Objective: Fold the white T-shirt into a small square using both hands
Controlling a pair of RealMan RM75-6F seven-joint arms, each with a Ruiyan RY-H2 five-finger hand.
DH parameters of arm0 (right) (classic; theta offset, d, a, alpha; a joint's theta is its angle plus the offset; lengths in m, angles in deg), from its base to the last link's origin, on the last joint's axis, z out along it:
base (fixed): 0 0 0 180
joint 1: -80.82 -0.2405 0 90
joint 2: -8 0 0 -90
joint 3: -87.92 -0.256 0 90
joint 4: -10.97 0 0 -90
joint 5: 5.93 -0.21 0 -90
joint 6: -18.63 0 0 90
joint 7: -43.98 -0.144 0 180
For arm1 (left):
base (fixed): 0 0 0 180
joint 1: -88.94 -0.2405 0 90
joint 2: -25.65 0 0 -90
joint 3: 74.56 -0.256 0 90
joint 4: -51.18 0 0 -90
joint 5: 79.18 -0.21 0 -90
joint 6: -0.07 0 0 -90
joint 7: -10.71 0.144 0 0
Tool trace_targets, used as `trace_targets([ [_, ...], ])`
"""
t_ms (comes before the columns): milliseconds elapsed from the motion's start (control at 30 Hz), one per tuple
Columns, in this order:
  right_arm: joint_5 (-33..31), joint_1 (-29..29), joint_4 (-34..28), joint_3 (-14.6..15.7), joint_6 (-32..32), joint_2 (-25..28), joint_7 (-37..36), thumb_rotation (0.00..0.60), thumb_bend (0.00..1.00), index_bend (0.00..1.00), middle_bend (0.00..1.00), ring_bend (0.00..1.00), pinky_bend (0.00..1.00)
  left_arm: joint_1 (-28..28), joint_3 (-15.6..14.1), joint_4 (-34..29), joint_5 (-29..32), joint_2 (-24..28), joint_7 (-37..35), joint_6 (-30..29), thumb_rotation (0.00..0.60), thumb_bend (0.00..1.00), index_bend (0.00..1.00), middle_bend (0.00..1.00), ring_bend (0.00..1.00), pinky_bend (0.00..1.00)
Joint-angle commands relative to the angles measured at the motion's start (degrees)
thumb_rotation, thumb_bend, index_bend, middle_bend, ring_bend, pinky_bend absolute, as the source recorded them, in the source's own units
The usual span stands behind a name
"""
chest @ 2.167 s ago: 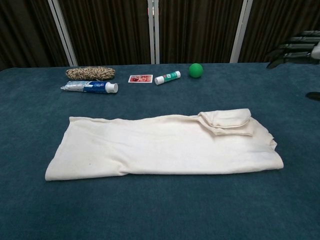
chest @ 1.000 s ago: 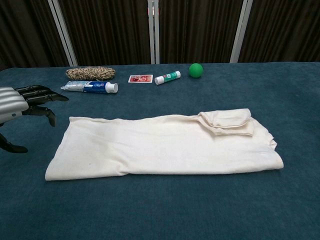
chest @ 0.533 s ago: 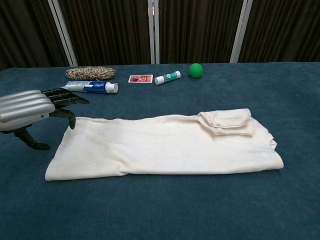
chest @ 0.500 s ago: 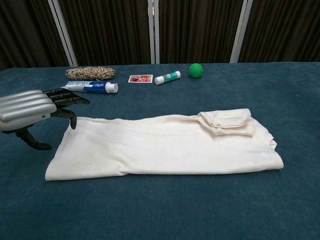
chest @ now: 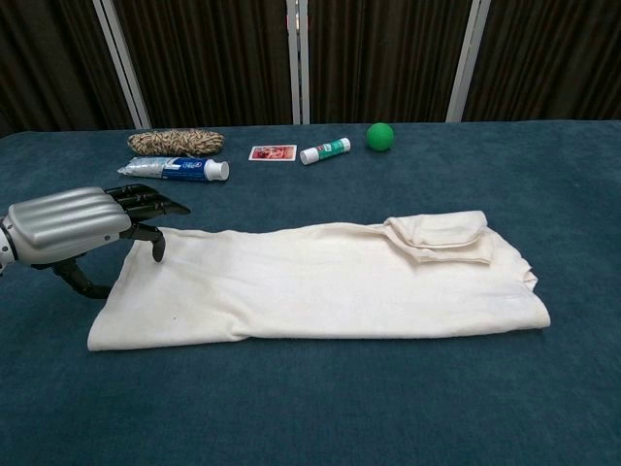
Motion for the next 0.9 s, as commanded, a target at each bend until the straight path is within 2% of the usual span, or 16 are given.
trace_targets([
  [33,0.14,0.10,-0.06,-0.16,0.03,0.10,-0.16,0.600,0.00,0.03,0.00,0.00,0.00,0.16,-0.09,0.12,0.27,-0.46,0.25,0.07,0.600,0.19,0.38,0.00,0.00,0.00],
  [233,0.43,0.36,0.10,-0.53,-0.04,0.02,-0.03,0.600,0.00,0.03,0.00,0.00,0.00,0.73,-0.42,-0.17,0.61,-1.32,0.89,0.61,0.600,0.19,0.38,0.00,0.00,0.00],
  [567,0.92,0.70,-0.18,-0.92,0.06,0.29,-0.56,0.600,0.00,0.04,0.00,0.00,0.00,1.41,-0.95,-1.05,0.85,-1.34,1.50,0.48,0.600,0.35,0.38,0.00,0.00,0.00],
  [900,1.29,1.03,-0.54,-1.31,-0.09,0.56,-0.65,0.600,0.00,0.05,0.00,0.00,0.00,2.02,-1.00,-2.70,1.43,-0.62,2.48,0.74,0.600,0.37,0.38,0.00,0.00,0.00],
])
